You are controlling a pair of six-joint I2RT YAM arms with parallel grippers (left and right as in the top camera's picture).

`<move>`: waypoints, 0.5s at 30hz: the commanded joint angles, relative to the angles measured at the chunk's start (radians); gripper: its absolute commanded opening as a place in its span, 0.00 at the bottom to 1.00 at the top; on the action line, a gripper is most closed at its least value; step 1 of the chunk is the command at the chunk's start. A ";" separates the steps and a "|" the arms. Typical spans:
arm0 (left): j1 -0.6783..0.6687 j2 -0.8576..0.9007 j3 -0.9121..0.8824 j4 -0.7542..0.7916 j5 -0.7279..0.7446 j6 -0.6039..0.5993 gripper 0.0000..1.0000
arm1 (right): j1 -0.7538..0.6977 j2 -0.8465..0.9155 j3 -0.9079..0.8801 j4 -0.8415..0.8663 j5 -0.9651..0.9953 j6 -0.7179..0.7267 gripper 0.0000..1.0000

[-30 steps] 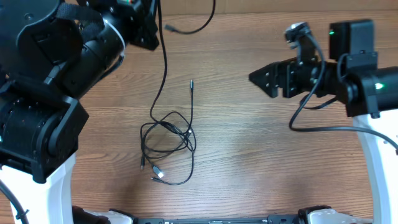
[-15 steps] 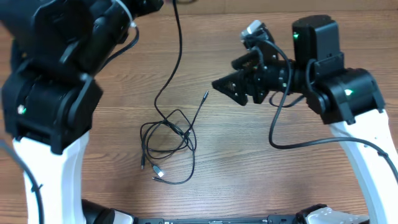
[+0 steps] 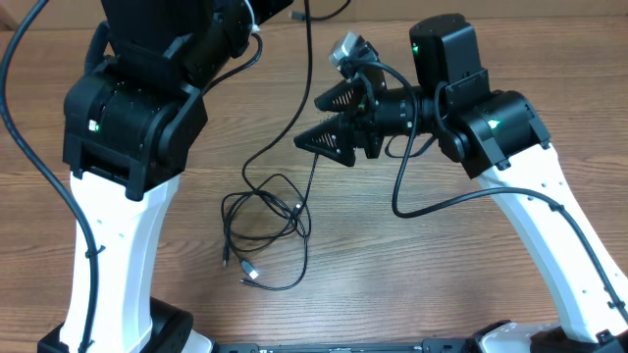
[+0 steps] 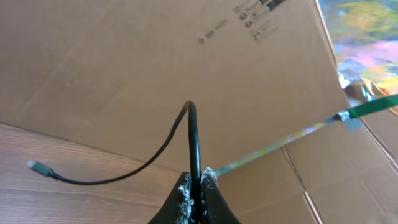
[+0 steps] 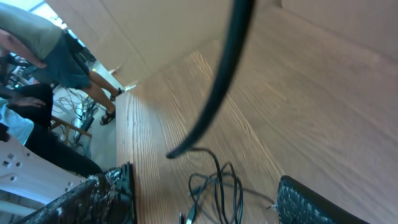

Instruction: Untangle cables

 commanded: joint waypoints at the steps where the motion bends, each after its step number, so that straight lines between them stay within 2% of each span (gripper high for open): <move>1: -0.008 0.004 0.003 -0.001 -0.040 -0.003 0.04 | 0.000 -0.008 0.000 0.032 -0.064 0.000 0.84; 7: -0.037 0.005 0.003 -0.017 -0.132 -0.013 0.04 | 0.006 -0.008 0.000 0.100 -0.081 0.026 0.83; 9: -0.055 0.005 0.003 -0.029 -0.178 -0.027 0.04 | 0.010 -0.008 0.000 0.126 -0.082 0.026 0.76; 12: -0.081 0.005 0.003 -0.035 -0.229 -0.072 0.04 | 0.010 -0.008 0.000 0.148 -0.079 0.031 0.75; 15: -0.102 0.005 0.003 -0.039 -0.269 -0.128 0.04 | 0.010 -0.008 0.000 0.167 -0.078 0.030 0.66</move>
